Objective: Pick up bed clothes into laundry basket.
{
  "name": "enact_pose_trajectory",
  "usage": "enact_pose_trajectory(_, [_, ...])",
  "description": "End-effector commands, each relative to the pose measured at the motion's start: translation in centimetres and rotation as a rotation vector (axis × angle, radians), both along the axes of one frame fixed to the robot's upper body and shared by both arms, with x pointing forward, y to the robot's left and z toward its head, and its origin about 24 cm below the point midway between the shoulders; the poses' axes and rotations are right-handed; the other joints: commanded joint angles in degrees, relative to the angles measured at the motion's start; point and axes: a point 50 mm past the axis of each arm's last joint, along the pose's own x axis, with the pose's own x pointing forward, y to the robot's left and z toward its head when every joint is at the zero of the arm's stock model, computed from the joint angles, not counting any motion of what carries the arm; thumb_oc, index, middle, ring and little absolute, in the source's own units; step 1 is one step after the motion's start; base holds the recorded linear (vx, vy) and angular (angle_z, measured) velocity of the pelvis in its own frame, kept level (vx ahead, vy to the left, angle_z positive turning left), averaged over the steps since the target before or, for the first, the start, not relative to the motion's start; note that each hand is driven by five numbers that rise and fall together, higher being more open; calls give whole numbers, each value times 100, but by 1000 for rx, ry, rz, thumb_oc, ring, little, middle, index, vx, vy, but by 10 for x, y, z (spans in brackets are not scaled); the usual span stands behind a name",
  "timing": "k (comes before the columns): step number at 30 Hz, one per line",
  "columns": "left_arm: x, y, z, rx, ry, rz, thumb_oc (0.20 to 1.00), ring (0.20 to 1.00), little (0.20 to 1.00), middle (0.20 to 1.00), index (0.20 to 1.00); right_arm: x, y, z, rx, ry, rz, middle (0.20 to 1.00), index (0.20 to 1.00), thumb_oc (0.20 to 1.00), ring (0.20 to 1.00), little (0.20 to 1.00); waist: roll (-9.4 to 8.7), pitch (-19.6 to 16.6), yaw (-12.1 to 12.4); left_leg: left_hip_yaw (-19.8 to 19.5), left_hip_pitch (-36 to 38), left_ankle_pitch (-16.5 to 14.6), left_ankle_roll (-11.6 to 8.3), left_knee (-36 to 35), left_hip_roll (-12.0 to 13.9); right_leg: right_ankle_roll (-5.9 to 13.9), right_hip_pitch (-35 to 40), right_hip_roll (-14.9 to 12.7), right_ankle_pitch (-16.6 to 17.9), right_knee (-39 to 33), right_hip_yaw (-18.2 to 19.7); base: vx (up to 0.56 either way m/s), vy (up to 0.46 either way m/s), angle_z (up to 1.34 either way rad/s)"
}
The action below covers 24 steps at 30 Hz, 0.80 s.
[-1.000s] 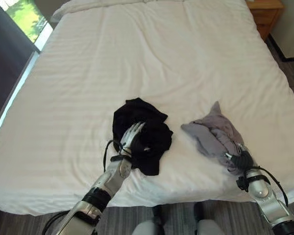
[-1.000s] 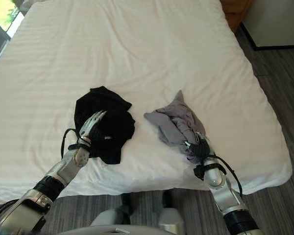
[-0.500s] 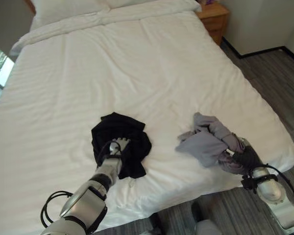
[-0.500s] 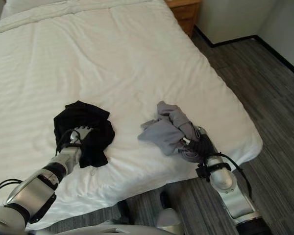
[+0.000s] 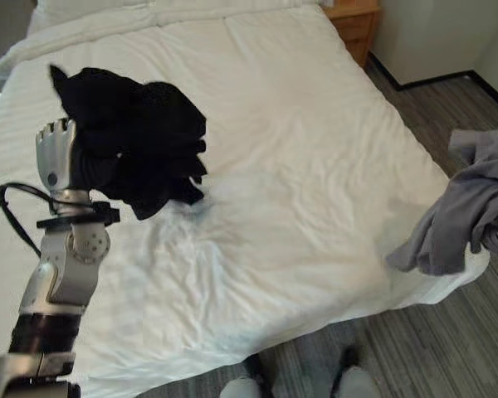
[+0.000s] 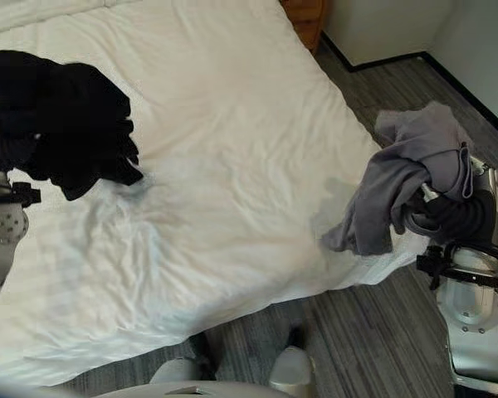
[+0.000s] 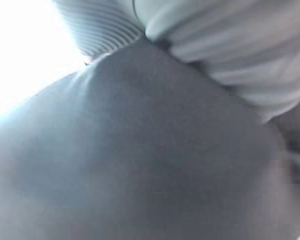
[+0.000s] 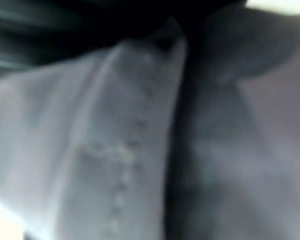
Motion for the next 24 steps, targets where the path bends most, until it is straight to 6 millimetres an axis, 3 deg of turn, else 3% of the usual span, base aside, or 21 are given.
enact_pose_trajectory(1, [3,-54,9,-9,-66,-355,200,200,200,200,200,2,13,27,-55,-163,-24,200,200,200,200,200,-85,-642,42,39,-125,-309,-212,-289,68,591,1103,-982,437,644,-437,-202,-174,-108])
enact_pose_trajectory(3, [9,-84,-2,-40,-9,-491,200,200,200,200,200,12,26,29,-55,-176,-3,200,200,200,200,200,-143,-683,149,229,-191,-187,-230,-264,205,591,1316,-972,564,567,-536,-192,-155,-73])
enact_pose_trajectory(6, [18,-109,-20,-115,75,-583,200,200,200,200,200,19,39,36,-69,-223,-1,200,200,200,200,200,-92,-672,167,585,-131,208,-418,-247,510,591,1535,-521,-19,-266,-580,-236,-195,-96])
enact_pose_trajectory(7, [22,-116,-29,-123,119,-598,200,200,200,200,200,21,43,36,-67,-221,14,200,200,200,200,200,-55,-654,119,610,-128,288,-478,-242,607,538,1577,-315,-291,-553,-464,-162,-202,-78])
enact_pose_trajectory(9, [26,-123,-37,-167,143,-612,200,200,200,200,200,21,54,41,-65,-260,48,200,200,200,200,200,50,-618,56,627,-43,512,-697,-229,891,389,1590,42,-458,-996,-271,-83,-279,-122])
enact_pose_trajectory(11, [28,-130,-41,-220,143,-628,200,200,200,200,200,32,54,14,-75,-128,54,200,200,200,200,200,57,-503,-50,447,-30,544,-765,-213,884,300,1536,238,-538,-1163,-77,-66,-277,-136])
enact_pose_trajectory(13, [29,-136,-42,-261,134,-642,200,200,200,200,200,34,59,7,-77,-102,66,200,200,200,200,200,79,-382,-57,356,-46,663,-751,-116,971,201,1447,348,-512,-1150,-12,-36,-242,-117])
enact_pose_trajectory(14, [28,-143,-34,-311,90,-684,200,200,200,200,200,37,68,2,-121,-81,95,200,200,200,200,200,15,-200,58,-751,-129,337,-704,257,719,56,1361,459,-578,-1149,413,50,-418,-185])
enact_pose_trajectory(15, [28,-152,-33,-345,85,-728,200,200,200,200,200,39,72,-5,-176,-40,115,200,200,200,200,200,-121,-106,78,-1919,-127,-325,-517,859,175,-96,1267,542,-588,-1163,1040,40,-405,-189])
enact_pose_trajectory(16, [28,-152,-32,-346,84,-728,200,200,200,200,200,39,72,-5,-176,-41,115,200,200,200,200,200,-119,-97,83,-1915,-163,-343,-498,919,175,-94,1255,534,-567,-1166,1049,43,-322,-240])
enact_pose_trajectory(17, [25,-158,-31,-349,79,-764,200,200,200,200,200,39,78,-3,-213,-42,149,200,200,200,200,200,-134,-53,32,-2265,-192,-621,-382,1501,-142,-222,1229,607,-548,-1161,1442,31,-151,-175])
enact_pose_trajectory(20, [20,-162,-29,-356,77,-796,200,200,200,200,200,44,84,1,-260,-47,154,200,200,200,200,200,-151,42,124,-2336,-797,-638,-355,2413,-599,-376,1367,682,-634,-1188,1726,119,-191,-172])
enact_pose_trajectory(22, [15,-155,-31,-375,80,-791,200,200,200,200,200,40,72,14,-305,-78,118,200,200,200,200,200,-131,19,232,-2061,-1203,-815,-132,2320,-910,-424,1510,826,-730,-1201,1884,279,-146,-93])
enact_pose_trajectory(23, [14,-154,-37,-412,111,-807,200,200,200,200,200,48,76,21,-299,-81,143,200,200,200,200,200,-44,-10,416,-1874,-1482,-702,-22,1960,-1119,-451,1676,1006,-910,-1220,2021,416,-119,-58])
enact_pose_trajectory(24, [14,-154,-39,-436,124,-816,200,200,200,200,200,52,79,22,-297,-79,151,200,200,200,200,200,2,-35,503,-1792,-1549,-546,-13,1731,-1153,-464,1772,1087,-1009,-1223,2088,317,-67,-58])
